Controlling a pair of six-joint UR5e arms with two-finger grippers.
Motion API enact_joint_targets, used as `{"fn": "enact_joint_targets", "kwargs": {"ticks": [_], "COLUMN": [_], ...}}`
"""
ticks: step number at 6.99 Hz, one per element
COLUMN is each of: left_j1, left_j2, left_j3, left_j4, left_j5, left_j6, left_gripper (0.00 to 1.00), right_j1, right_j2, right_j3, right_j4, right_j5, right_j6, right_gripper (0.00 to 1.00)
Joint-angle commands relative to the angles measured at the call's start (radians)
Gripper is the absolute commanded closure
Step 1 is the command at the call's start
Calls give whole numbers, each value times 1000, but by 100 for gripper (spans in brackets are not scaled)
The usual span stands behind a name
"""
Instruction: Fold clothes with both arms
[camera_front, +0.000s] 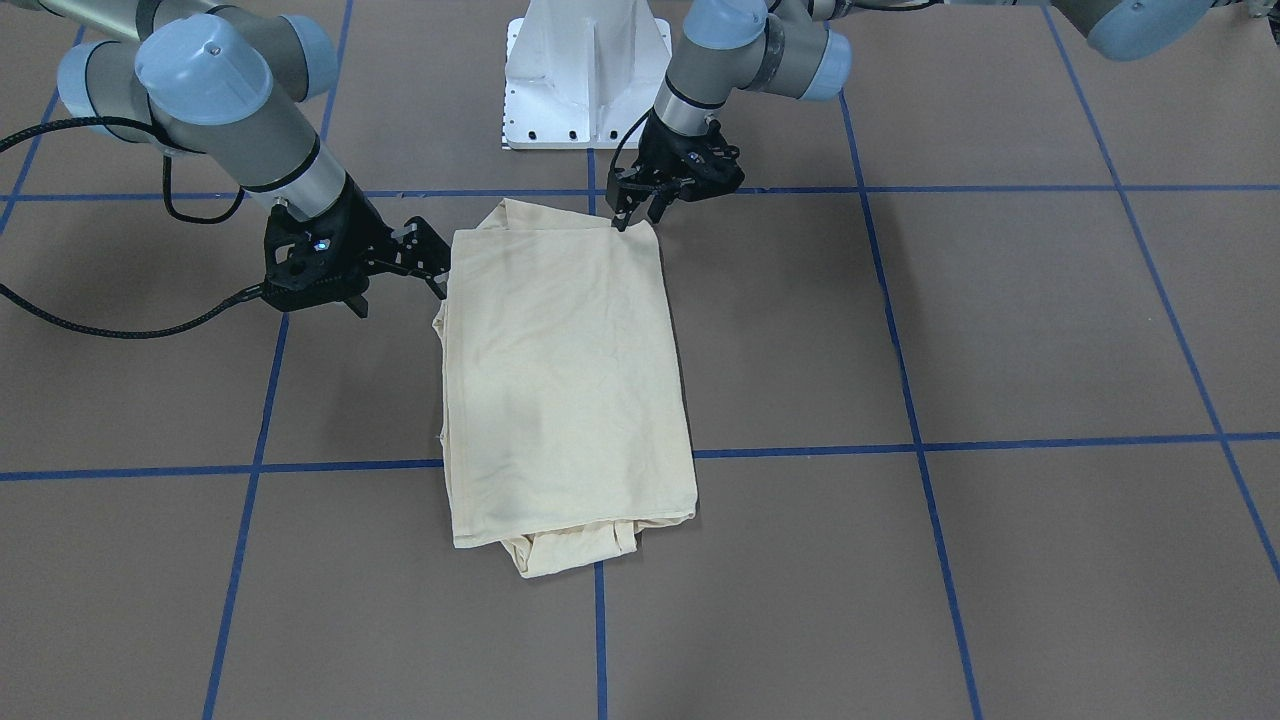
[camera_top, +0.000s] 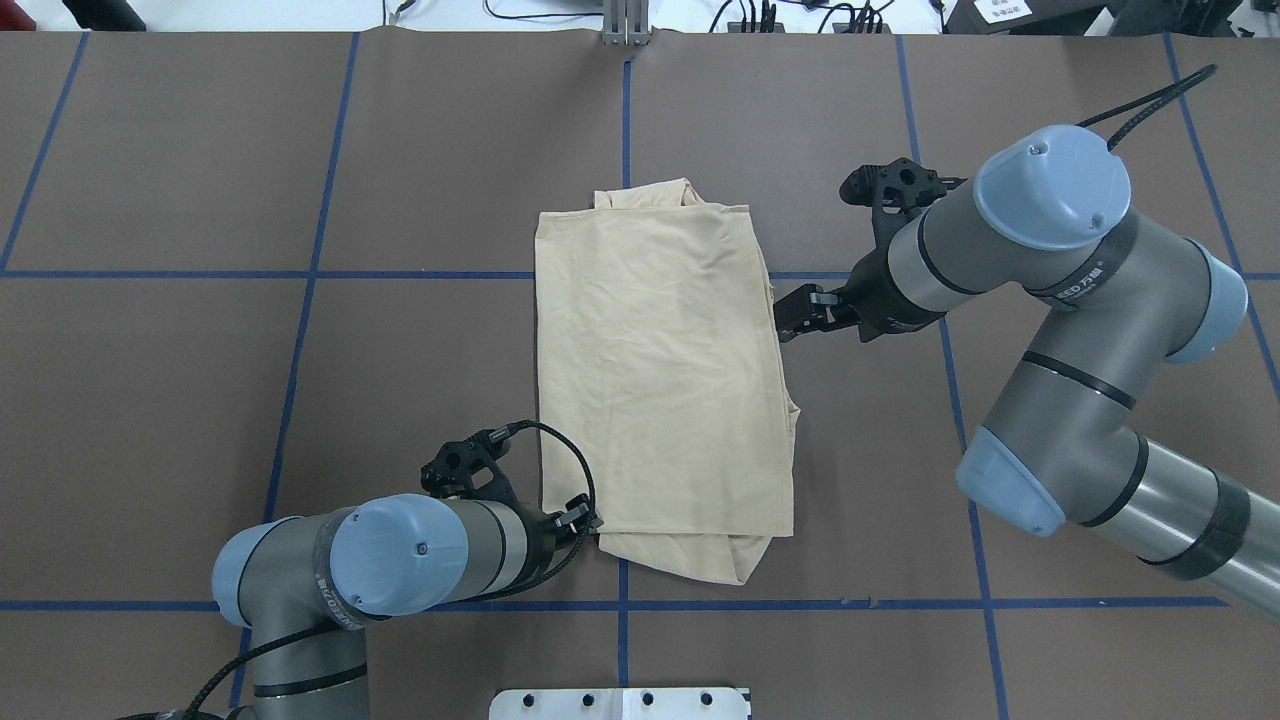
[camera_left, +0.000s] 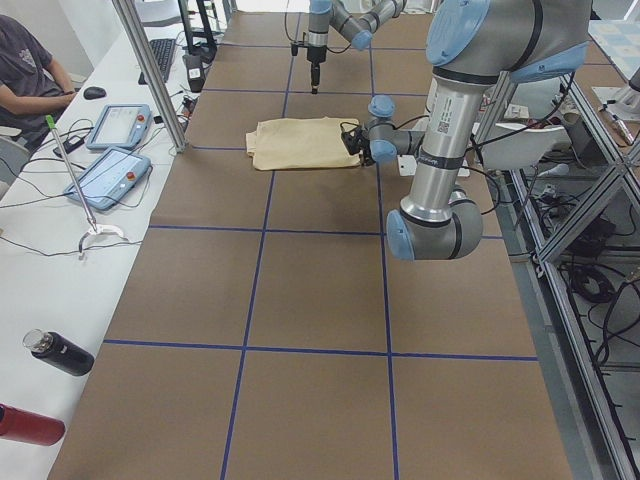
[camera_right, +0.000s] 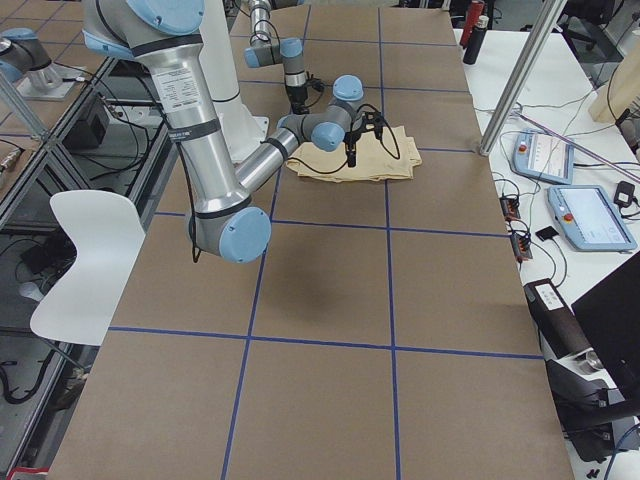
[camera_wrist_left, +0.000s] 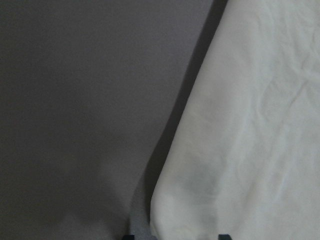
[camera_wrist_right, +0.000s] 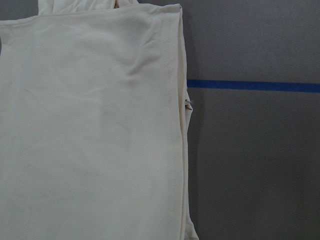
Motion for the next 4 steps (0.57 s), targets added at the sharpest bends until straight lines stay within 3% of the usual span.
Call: {"fn": "enact_joint_targets", "kwargs": {"ticks": [1, 3, 4], "left_j1": [-1, -1, -1], "left_j2": [0, 0, 0], "left_j3": [8, 9, 9], "left_j4": [0, 0, 0], "left_j5": [0, 0, 0], "left_j6": [1, 0, 0], "left_gripper": [38, 41, 48], "right_j1": [-1, -1, -1], "right_j2": [0, 1, 0], "right_j3": [0, 0, -2], "right_j4": [0, 0, 0], "right_j5": [0, 0, 0], "right_j6": [0, 0, -2], "right_gripper": [0, 0, 0]}}
